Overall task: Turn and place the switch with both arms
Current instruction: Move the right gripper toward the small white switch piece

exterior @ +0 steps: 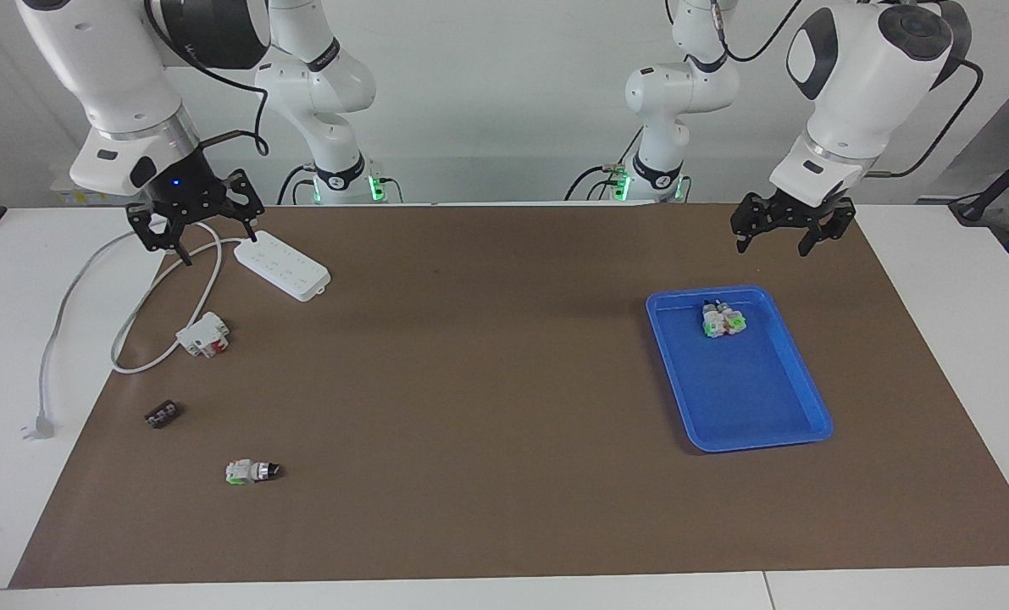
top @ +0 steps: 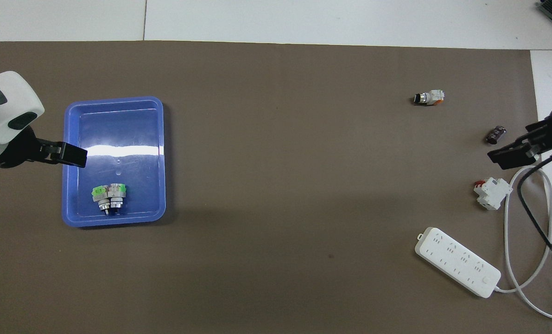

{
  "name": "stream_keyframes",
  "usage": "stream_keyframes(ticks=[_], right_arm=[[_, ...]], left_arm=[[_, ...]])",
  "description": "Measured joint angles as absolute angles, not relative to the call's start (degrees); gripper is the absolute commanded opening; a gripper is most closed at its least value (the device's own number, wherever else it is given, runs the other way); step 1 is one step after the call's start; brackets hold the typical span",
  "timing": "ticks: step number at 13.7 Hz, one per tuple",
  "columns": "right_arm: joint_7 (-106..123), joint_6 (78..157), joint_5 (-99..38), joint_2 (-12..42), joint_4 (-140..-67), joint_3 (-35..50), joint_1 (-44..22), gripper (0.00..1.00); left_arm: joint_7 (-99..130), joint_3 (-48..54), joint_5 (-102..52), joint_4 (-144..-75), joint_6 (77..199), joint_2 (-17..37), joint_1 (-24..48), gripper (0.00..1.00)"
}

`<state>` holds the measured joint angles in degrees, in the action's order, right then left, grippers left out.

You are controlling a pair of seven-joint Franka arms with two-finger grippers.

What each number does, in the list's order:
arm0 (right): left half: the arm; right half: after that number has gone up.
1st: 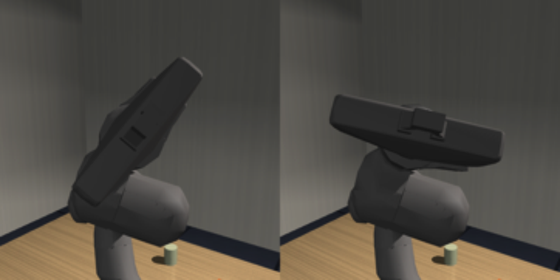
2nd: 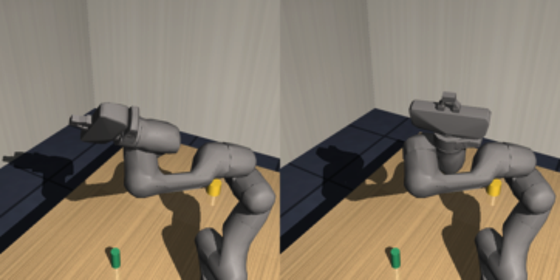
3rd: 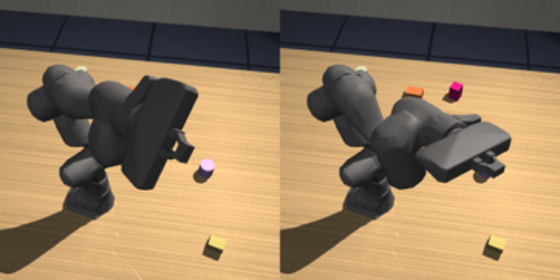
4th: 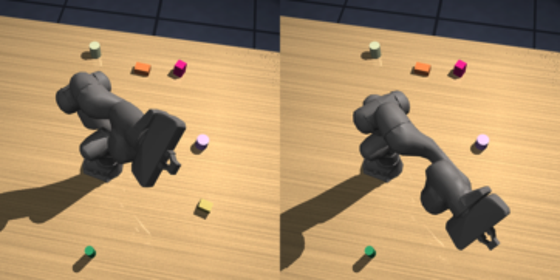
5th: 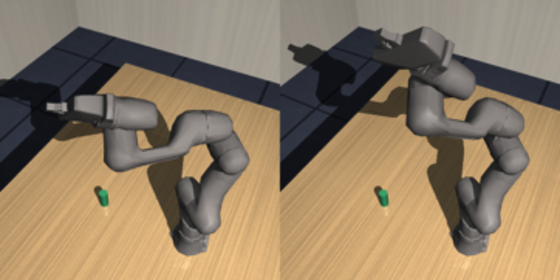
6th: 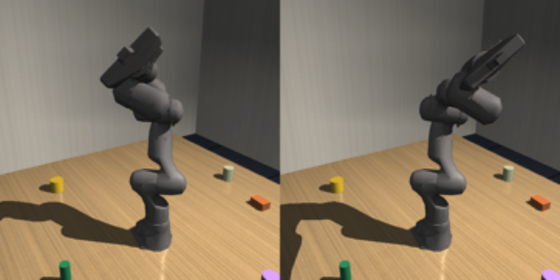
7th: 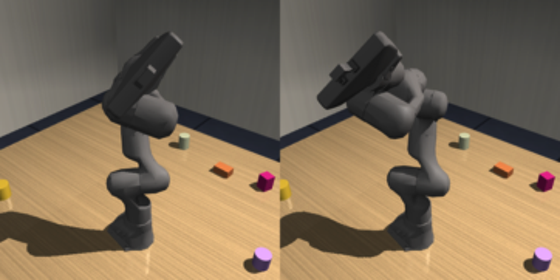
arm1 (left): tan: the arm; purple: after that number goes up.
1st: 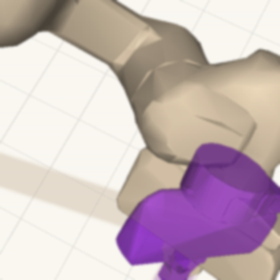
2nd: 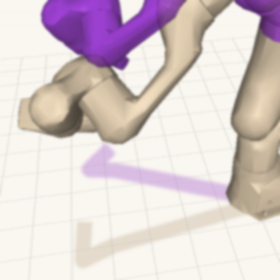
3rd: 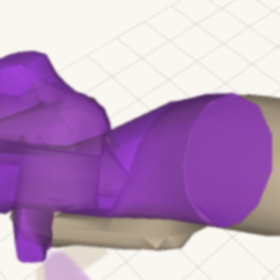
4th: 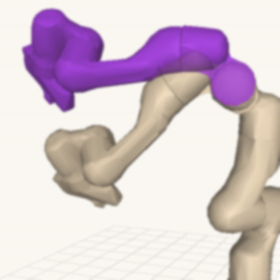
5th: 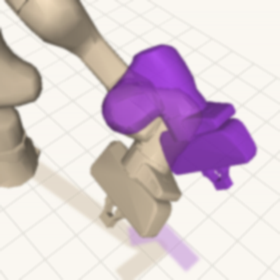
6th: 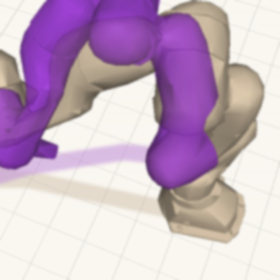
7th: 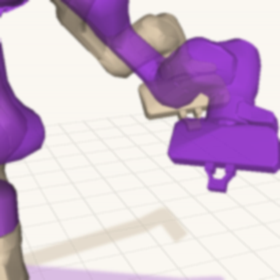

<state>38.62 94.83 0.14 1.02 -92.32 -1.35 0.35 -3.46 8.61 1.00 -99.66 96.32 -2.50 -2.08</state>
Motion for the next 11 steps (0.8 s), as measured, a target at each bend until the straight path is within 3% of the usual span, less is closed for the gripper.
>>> stream_keyframes(ticks=[4,8,11], right_arm=[[60.51,95.45,0.14,8.0,-87.62,-1.43,2.61,0.92],[76.61,95.88,0.14,20.43,-77.59,-0.09,3.99,0.94],[83.38,97.44,0.31,29.1,-71.98,6.57,9.2,0.99]], left_arm=[[-3.43,7.69,1.0,-99.95,96.33,-3.01,-3.02,1.0],[-3.43,7.47,1.0,-100.0,96.34,-3.03,-4.14,1.0],[-3.43,7.48,1.0,-100.01,96.34,-3.03,-4.14,1.0]])
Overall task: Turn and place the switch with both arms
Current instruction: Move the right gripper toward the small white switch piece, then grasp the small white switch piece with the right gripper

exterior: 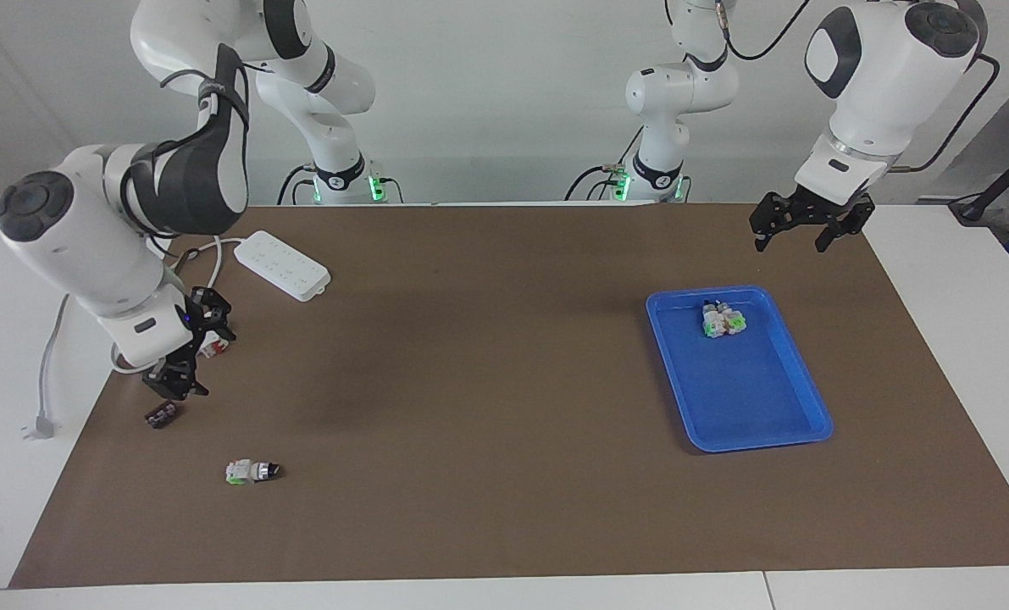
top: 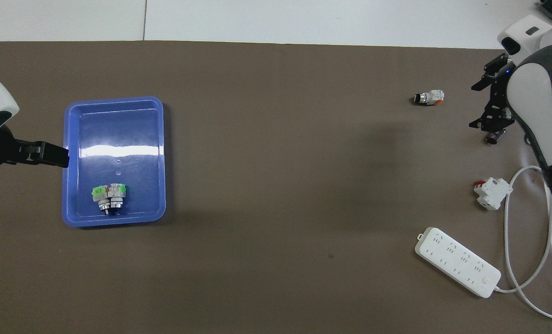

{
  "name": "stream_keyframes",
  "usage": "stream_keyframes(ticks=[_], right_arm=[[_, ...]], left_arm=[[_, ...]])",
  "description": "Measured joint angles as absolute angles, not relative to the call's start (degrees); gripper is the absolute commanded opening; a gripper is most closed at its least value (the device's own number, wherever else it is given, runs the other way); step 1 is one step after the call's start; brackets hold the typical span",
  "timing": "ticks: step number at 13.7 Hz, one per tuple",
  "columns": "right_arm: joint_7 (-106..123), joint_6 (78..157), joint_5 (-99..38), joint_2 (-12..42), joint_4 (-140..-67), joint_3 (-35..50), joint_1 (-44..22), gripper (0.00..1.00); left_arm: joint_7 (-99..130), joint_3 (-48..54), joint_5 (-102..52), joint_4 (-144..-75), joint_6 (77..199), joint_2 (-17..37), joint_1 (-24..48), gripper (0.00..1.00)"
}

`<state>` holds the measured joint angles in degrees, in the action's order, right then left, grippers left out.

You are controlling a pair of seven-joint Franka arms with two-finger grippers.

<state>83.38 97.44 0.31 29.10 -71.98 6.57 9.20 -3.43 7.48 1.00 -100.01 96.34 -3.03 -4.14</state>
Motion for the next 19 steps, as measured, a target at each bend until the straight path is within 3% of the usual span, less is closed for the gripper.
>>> stream_keyframes(ticks=[3,8,12,19], right_arm=[[89.74,100.11,1.44,36.29,-67.97,11.48,13.71,0.99],[96.3,105.21,4.09,44.85,-63.47,14.69,15.92,0.99],[99.32,109.48,9.09,48.55,-63.07,20.89,19.72,0.99],[102.3,113.48,9.23,51.58,-64.61,23.21,22.52,0.99]], left_arm=[[-3.43,7.48,1.0,-100.01,96.34,-3.04,-4.14,1.0],[-3.43,7.48,1.0,-100.01,96.34,-3.04,-4.14,1.0],[-3.43,7.48,1.0,-100.01,96.34,-3.05,-4.14,1.0],[-3.43,7.48,1.0,-100.02,96.34,-3.05,-4.14,1.0]])
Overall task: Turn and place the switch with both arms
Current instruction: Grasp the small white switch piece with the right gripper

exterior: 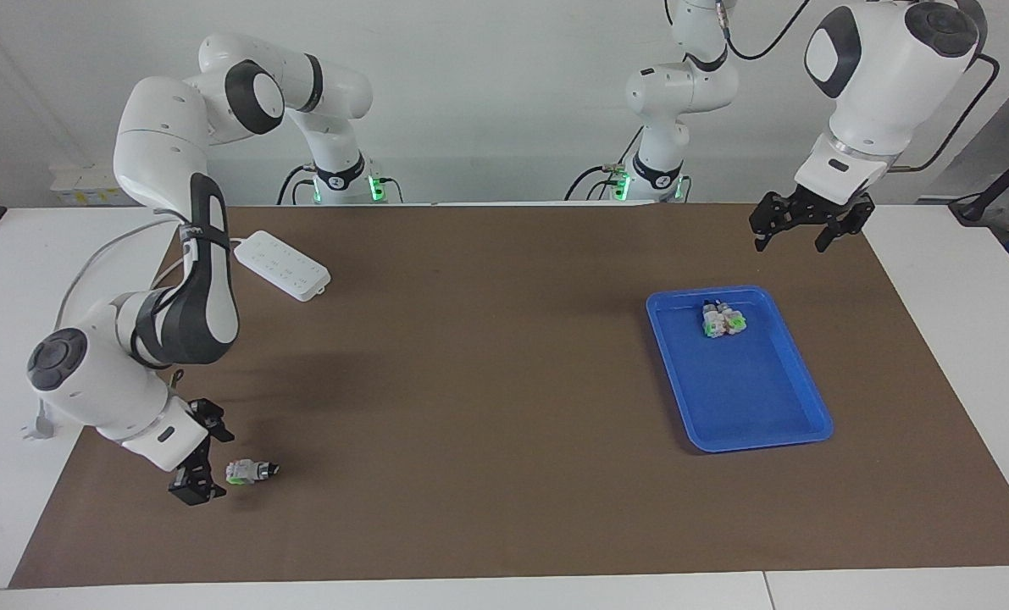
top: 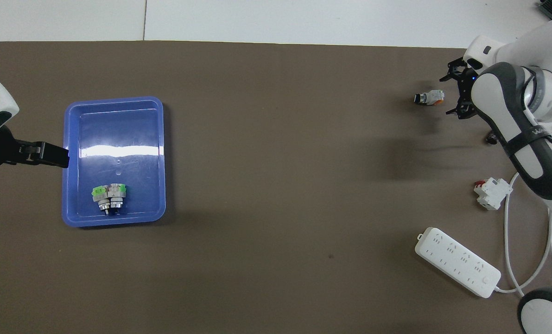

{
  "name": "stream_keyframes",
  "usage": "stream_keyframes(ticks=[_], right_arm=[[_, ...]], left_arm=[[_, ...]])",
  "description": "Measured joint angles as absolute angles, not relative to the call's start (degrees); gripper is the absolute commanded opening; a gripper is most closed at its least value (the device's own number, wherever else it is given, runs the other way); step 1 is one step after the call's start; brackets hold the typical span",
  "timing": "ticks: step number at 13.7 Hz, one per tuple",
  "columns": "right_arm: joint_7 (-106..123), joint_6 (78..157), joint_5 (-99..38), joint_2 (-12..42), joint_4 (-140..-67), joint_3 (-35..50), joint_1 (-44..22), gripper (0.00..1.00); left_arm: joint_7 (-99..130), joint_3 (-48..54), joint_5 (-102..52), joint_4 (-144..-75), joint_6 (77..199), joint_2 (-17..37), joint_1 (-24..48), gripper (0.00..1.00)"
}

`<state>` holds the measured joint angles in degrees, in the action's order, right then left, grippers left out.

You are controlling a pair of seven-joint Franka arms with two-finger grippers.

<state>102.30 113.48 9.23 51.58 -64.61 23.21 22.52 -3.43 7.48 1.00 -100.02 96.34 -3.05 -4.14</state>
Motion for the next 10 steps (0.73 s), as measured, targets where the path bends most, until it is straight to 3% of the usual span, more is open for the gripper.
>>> stream_keyframes(ticks=[4,7,8,9,10], right_arm=[[102.67,115.59,9.23,52.52,-65.33,24.21,22.93,0.97],[102.68,115.87,9.23,52.51,-65.59,24.52,22.89,0.86],[102.68,115.87,9.23,52.5,-65.59,24.6,22.89,0.73],[102.68,115.86,9.23,52.41,-65.59,24.64,22.89,0.51],[102.67,115.87,9.23,52.36,-65.59,24.69,22.89,0.18]], left_arm=[[-3.43,7.48,1.0,-100.02,96.34,-3.05,-4.14,1.0],[-3.43,7.48,1.0,-100.02,96.34,-3.05,-4.14,1.0],[-3.43,7.48,1.0,-100.02,96.34,-3.05,-4.14,1.0],[-3.43,7.48,1.0,-100.02,96.34,-3.05,-4.14,1.0],[-3.43,7.48,1.0,-100.02,96.34,-3.05,-4.14,1.0]])
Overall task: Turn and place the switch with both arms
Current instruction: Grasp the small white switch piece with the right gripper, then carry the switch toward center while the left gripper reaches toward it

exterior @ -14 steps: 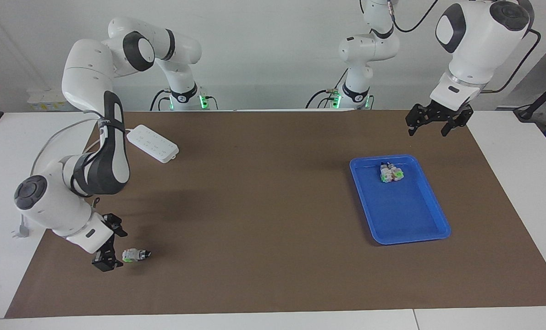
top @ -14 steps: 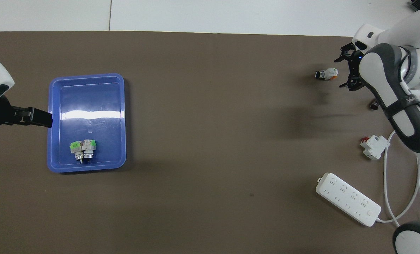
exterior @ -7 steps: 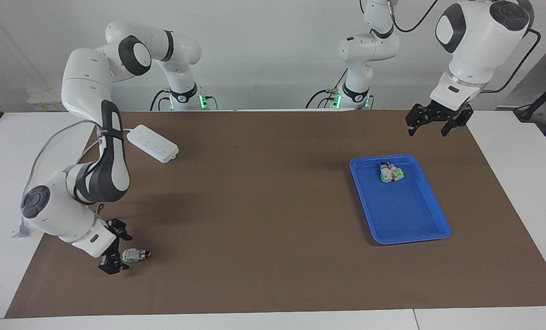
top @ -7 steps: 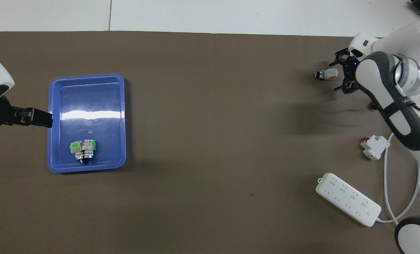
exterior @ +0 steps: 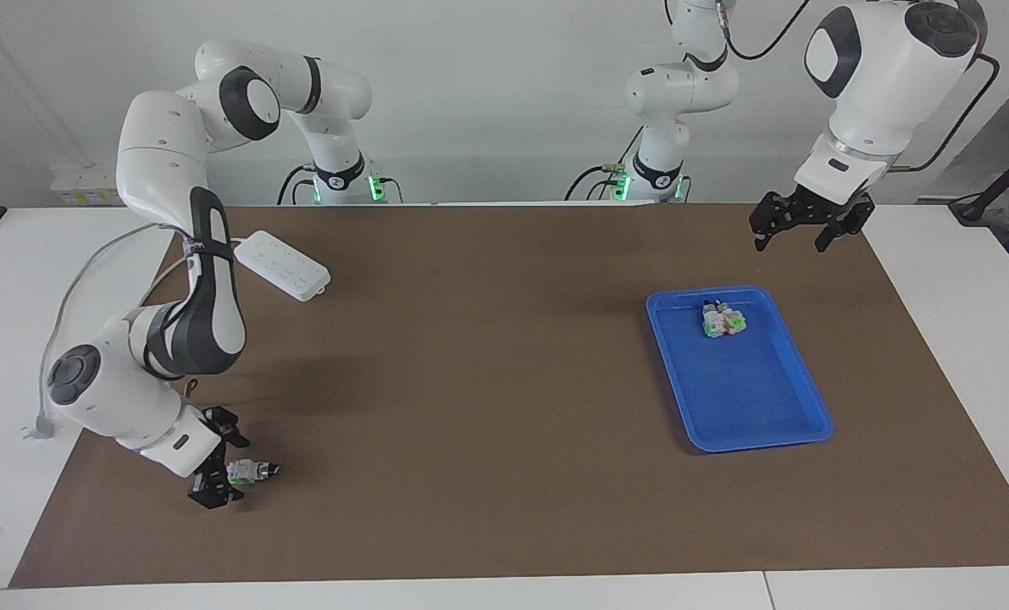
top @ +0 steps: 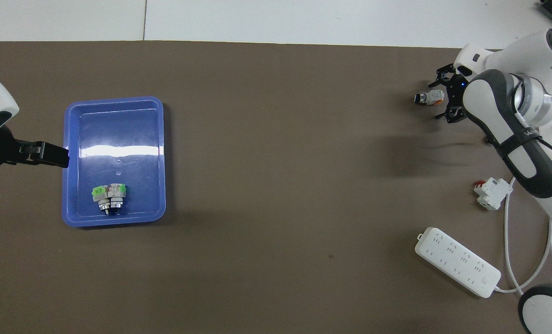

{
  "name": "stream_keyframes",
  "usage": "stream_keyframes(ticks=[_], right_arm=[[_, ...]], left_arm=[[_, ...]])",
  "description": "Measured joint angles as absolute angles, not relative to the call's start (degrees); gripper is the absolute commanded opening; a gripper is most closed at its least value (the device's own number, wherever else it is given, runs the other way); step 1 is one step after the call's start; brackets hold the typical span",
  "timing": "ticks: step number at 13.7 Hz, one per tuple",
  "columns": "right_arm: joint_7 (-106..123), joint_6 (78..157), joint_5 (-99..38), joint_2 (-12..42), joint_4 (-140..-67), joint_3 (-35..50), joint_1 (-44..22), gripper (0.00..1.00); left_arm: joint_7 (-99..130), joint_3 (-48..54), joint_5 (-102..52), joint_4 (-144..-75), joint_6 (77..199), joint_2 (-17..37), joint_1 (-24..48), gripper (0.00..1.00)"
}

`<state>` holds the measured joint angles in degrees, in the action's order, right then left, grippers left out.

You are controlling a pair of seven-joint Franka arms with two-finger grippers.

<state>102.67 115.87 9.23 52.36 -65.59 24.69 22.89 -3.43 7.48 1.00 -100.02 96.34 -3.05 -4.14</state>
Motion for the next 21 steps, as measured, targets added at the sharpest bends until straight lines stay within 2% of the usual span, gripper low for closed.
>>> stream_keyframes(ticks=[1,6,8,12,15,17,21], right_arm=[[102.54,115.81,9.23,52.29,-65.59,24.72,22.91,0.0],[101.42,115.76,9.04,51.07,-65.65,25.1,22.88,0.0],[101.38,115.72,6.8,48.9,-67.32,26.04,22.83,0.0],[100.92,114.66,-1.5,35.84,-79.61,26.67,22.72,0.0],[99.86,110.16,-6.64,25.02,-88.32,26.81,22.16,0.0],[98.29,107.07,-8.9,21.54,-90.46,26.94,20.29,0.0],[90.2,102.5,-12.6,19.92,-91.15,28.03,14.95,0.0]], left_arm=[[-3.43,7.48,1.0,-100.02,96.34,-3.05,-4.14,1.0],[-3.43,7.48,1.0,-100.02,96.34,-3.05,-4.14,1.0],[-3.43,7.48,1.0,-100.02,96.34,-3.05,-4.14,1.0],[-3.43,7.48,1.0,-100.02,96.34,-3.05,-4.14,1.0],[-3.43,7.48,1.0,-100.02,96.34,-3.05,-4.14,1.0],[-3.43,7.48,1.0,-100.02,96.34,-3.05,-4.14,1.0],[-3.43,7.99,1.0,-100.03,96.32,-3.33,-3.95,1.0]])
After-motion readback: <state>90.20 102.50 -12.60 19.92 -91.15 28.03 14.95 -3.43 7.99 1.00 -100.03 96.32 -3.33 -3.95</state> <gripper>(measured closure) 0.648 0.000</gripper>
